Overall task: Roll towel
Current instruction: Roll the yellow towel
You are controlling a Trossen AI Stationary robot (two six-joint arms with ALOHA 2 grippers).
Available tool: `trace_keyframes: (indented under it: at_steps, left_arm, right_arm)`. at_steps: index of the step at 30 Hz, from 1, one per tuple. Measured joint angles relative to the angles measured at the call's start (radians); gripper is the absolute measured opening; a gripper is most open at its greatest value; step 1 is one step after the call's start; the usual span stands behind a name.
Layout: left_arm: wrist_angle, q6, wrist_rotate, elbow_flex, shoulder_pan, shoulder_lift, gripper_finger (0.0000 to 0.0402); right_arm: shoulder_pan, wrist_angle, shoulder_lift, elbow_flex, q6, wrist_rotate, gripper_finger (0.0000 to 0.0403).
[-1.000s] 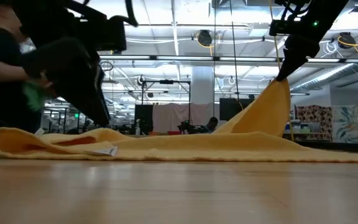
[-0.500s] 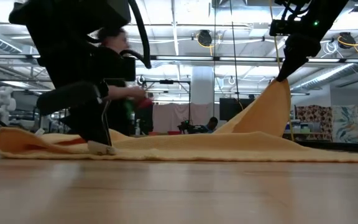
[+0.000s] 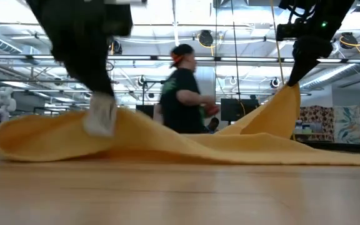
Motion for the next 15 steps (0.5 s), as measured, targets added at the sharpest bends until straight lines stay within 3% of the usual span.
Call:
trace_keyframes:
  at_steps: [5,9,12,15]
  left_arm:
    - [0.021,-0.084,-0.007,0.015,-0.085,-0.046,0.0011]
    - [0.007,-0.143,-0.065,0.013,-0.124,-0.011,0.0021]
    - [0.02,-0.153,-0.064,0.012,-0.122,0.052,0.0052]
    - [0.033,-0.135,0.038,0.012,-0.117,0.098,0.0099]
  right_arm:
    - [0.059,-0.018,0.0,0.0,0.043,-0.056,0.0]
    - [0.103,-0.024,0.0,0.0,0.069,-0.057,0.0]
    - [0.119,-0.024,0.0,0.0,0.072,-0.057,0.0]
    - [0.122,-0.024,0.0,0.0,0.076,-0.057,0.0]
